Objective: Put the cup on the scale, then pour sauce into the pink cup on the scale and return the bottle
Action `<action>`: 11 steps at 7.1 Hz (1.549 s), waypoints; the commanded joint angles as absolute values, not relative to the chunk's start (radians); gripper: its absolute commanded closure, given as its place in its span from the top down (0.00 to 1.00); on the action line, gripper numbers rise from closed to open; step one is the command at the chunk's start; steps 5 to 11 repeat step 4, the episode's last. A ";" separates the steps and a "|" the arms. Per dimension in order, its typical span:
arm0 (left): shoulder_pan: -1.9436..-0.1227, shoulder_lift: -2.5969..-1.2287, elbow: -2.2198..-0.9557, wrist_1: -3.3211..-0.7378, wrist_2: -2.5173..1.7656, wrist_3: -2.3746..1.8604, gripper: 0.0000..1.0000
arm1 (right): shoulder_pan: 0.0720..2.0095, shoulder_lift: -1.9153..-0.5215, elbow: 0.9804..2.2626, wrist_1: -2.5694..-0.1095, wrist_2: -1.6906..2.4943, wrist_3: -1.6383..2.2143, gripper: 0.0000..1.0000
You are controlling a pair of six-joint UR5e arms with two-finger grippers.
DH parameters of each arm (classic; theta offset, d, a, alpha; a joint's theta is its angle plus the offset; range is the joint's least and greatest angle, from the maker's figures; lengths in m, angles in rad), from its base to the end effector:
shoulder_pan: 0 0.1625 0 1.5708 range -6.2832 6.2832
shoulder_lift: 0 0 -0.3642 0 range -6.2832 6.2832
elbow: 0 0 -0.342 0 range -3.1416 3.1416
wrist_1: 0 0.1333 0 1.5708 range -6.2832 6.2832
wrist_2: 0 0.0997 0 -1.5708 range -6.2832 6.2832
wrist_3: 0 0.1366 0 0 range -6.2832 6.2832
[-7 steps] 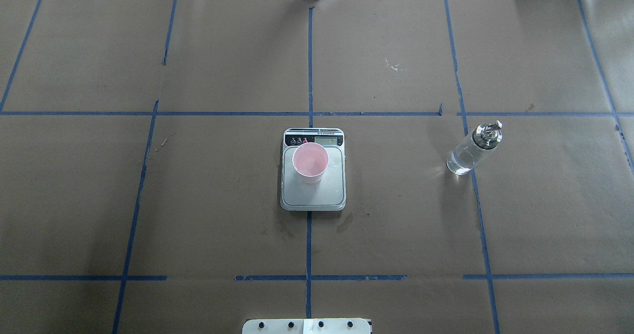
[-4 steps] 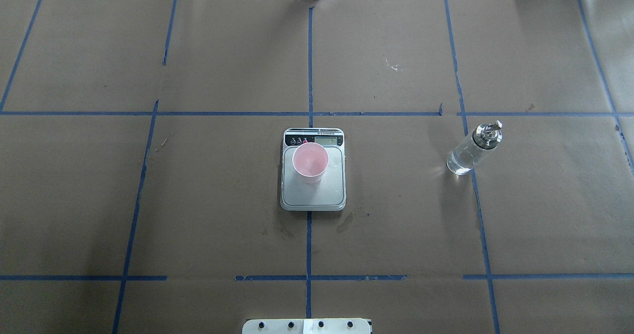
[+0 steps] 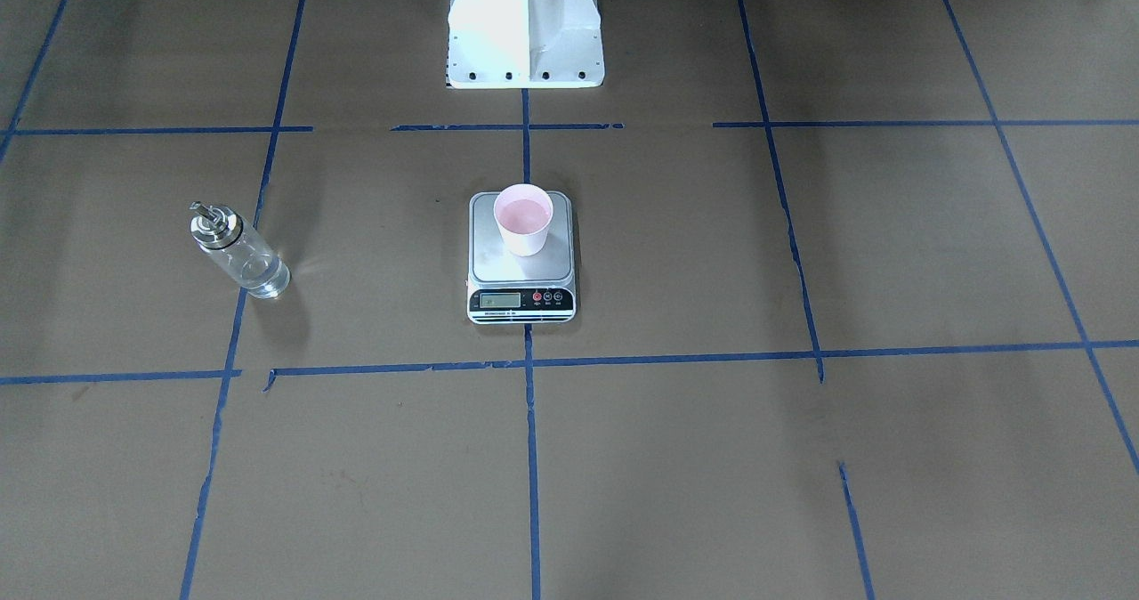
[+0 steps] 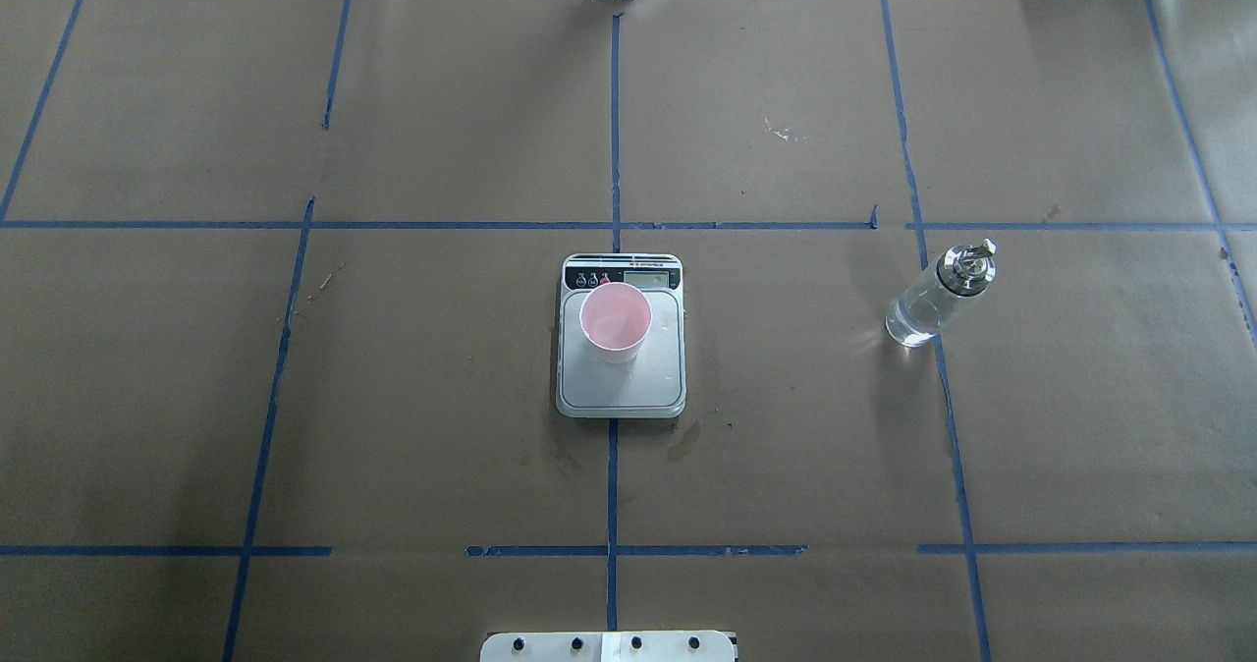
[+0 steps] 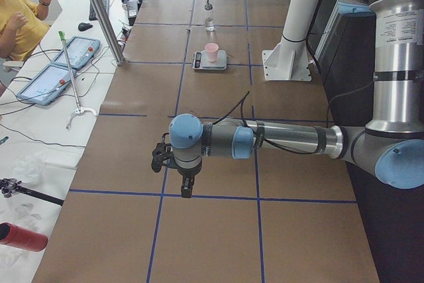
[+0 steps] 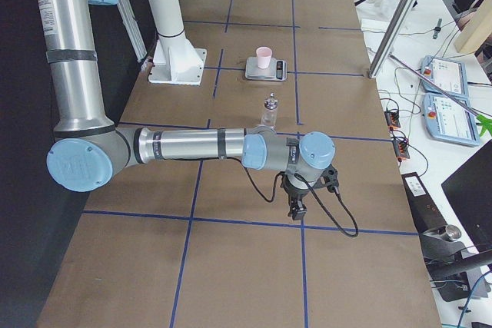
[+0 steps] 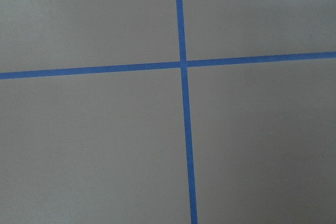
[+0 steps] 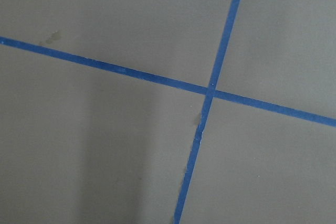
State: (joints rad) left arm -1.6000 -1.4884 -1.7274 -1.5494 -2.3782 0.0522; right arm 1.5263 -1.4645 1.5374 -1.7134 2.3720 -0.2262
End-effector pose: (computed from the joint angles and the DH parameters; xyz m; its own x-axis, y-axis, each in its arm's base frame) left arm -0.0467 -0.4144 0.5892 0.6928 0.0700 -0.7177 -0.0070 0.9959 0.0904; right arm 0.0141 -0.4737 0.6015 0.6697 -0.2050 0.7138 0.1997 0.9755 0.0928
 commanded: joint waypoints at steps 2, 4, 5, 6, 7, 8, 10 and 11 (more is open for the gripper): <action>-1.598 -1.489 -1.727 -1.548 -2.379 0.052 1.00 | 1.526 -1.465 1.545 -1.709 2.367 -0.072 1.00; -1.598 -1.491 -1.727 -1.548 -2.381 0.052 1.00 | 1.526 -1.466 1.543 -1.709 2.364 -0.074 1.00; -1.598 -1.491 -1.727 -1.548 -2.381 0.052 1.00 | 1.526 -1.466 1.543 -1.709 2.364 -0.074 1.00; -1.598 -1.491 -1.727 -1.548 -2.381 0.052 1.00 | 1.526 -1.466 1.543 -1.709 2.364 -0.074 1.00; -1.598 -1.491 -1.727 -1.548 -2.381 0.052 1.00 | 1.526 -1.466 1.543 -1.709 2.364 -0.074 1.00; -1.598 -1.491 -1.727 -1.548 -2.381 0.052 1.00 | 1.526 -1.466 1.543 -1.709 2.364 -0.074 1.00; -1.598 -1.491 -1.727 -1.548 -2.381 0.052 1.00 | 1.526 -1.466 1.543 -1.709 2.364 -0.074 1.00; -1.598 -1.491 -1.727 -1.548 -2.381 0.052 1.00 | 1.526 -1.466 1.543 -1.709 2.364 -0.074 1.00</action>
